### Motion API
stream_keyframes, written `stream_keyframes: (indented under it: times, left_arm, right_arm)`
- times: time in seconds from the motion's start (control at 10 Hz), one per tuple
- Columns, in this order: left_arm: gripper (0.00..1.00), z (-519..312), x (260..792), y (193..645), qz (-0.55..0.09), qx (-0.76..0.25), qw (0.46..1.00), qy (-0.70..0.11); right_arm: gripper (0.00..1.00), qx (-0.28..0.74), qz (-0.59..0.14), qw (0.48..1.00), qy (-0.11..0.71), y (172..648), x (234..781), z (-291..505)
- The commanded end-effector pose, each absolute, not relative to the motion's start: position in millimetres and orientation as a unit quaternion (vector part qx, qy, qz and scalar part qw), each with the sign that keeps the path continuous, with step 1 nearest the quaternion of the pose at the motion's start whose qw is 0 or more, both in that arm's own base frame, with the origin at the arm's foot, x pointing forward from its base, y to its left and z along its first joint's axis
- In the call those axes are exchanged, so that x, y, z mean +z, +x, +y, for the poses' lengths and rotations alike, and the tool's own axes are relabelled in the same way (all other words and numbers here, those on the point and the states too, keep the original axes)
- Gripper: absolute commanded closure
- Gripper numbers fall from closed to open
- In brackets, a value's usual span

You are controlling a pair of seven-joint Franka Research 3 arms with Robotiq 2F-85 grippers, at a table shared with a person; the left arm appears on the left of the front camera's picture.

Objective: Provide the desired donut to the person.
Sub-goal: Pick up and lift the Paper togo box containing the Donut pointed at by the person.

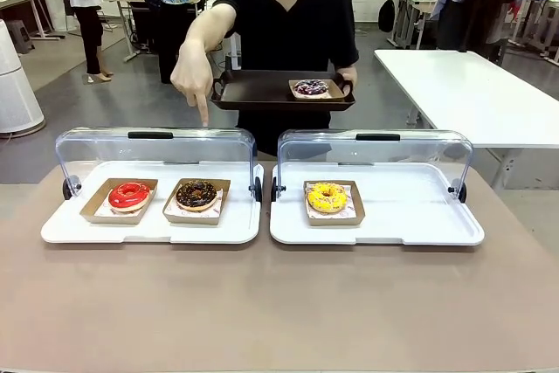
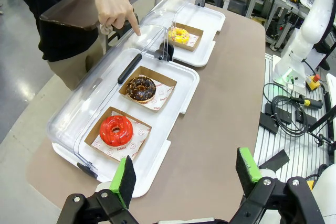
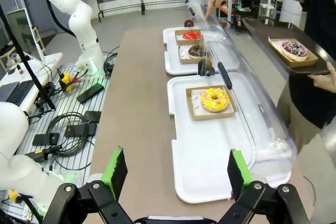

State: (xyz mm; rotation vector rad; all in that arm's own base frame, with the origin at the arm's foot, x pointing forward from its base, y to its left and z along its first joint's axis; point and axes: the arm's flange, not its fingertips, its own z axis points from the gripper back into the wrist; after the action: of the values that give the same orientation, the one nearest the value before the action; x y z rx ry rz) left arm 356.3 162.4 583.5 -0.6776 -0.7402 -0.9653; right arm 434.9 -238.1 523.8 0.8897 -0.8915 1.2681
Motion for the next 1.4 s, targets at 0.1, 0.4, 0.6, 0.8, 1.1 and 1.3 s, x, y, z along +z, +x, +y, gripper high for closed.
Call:
stream_keyframes:
  times: [0.1,0.4,0.6,0.8,1.1,1.3]
  left_arm:
    - [0.0,162.4,583.5,356.3,-0.341,-0.445,0.767,-0.312]
    - [0.0,88.7,638.8,368.3,-0.314,-0.551,0.746,-0.204]
    - [0.0,22.7,642.5,367.8,-0.231,-0.62,0.738,-0.134]
    - [0.0,-39.6,617.7,377.2,-0.125,-0.673,0.727,-0.062]
    - [0.0,-118.9,564.5,379.0,-0.087,-0.701,0.707,-0.034]
    - [0.0,-151.5,527.4,376.8,-0.087,-0.712,0.696,-0.013]
  right_arm:
    - [0.0,0.553,-0.389,0.626,0.388,434.6,524.1,-238.2]
    - [0.0,0.553,-0.389,0.626,0.388,434.6,524.1,-238.2]
    - [0.0,0.553,-0.389,0.626,0.388,434.6,524.1,-238.2]
    - [0.0,0.553,-0.389,0.626,0.388,434.6,524.1,-238.2]
    - [0.0,0.553,-0.389,0.626,0.388,434.6,524.1,-238.2]
    - [0.0,0.553,-0.389,0.626,0.388,434.6,524.1,-238.2]
